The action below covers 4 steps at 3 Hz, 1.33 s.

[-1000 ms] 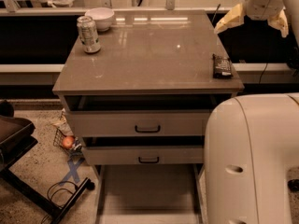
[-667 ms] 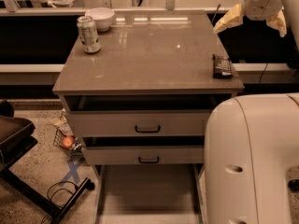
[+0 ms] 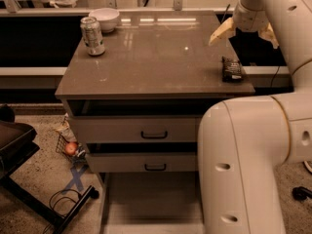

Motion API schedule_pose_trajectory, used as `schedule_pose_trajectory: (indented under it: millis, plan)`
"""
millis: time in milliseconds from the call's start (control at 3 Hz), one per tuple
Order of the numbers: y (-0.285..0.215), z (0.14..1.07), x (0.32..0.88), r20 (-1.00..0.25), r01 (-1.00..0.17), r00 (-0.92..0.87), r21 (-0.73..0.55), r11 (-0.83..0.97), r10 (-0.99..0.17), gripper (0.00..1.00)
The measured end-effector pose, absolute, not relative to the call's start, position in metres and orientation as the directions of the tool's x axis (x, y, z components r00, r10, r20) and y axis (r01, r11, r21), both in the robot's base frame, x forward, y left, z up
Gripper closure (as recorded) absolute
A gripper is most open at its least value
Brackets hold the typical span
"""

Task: Place rxbar chocolate into bottom drawer

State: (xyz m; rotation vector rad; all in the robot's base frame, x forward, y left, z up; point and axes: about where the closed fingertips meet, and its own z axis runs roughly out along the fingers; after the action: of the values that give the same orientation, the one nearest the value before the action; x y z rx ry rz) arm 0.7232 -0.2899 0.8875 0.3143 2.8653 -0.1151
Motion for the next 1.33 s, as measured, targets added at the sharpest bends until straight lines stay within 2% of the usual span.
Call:
schedule_pose_trajectory:
  millis: [667, 1333]
  plan:
    - [-0.286, 0.858, 0.722, -0.195, 0.287, -0.943, -0.058, 0.956, 0.271, 0.00]
    - [-0.278, 0.835, 0.718, -0.131, 0.274, -0.952, 0.030, 0.961, 0.276, 0.00]
